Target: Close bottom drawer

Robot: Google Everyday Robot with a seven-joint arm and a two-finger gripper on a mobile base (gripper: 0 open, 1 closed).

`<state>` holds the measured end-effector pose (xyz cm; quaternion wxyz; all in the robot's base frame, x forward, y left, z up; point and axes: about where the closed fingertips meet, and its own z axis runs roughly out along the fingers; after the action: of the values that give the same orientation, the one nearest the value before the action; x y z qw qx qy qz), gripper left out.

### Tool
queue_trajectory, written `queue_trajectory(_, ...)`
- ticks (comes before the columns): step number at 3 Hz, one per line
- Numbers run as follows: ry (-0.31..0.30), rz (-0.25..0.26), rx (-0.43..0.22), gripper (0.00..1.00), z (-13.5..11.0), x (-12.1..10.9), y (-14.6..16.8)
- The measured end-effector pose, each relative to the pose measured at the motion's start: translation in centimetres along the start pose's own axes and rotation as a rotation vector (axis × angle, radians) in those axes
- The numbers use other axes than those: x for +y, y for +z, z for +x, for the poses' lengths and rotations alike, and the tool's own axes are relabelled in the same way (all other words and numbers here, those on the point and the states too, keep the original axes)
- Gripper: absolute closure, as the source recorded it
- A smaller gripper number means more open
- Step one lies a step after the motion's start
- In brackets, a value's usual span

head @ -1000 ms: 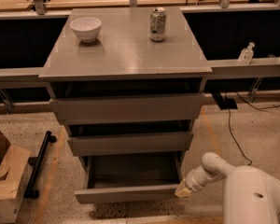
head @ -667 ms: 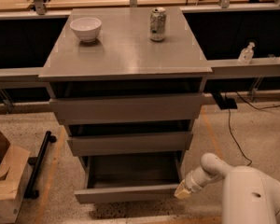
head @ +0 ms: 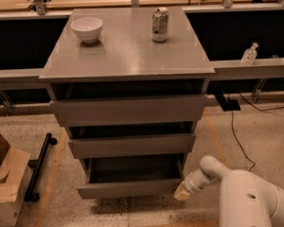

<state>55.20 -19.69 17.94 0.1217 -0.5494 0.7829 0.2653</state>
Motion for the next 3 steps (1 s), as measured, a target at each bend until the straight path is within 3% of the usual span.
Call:
queue_trajectory(1, -0.040, 0.035, -0.033, 1.00, -2.2, -2.8, 0.2)
queue_trajectory(2, -0.057, 0.065, -0.043, 1.00, -2.9, -4.4, -0.2)
queue_trajectory(3, -0.036, 0.081, -0.032, 1.00, -1.9, -4.0, 0.6)
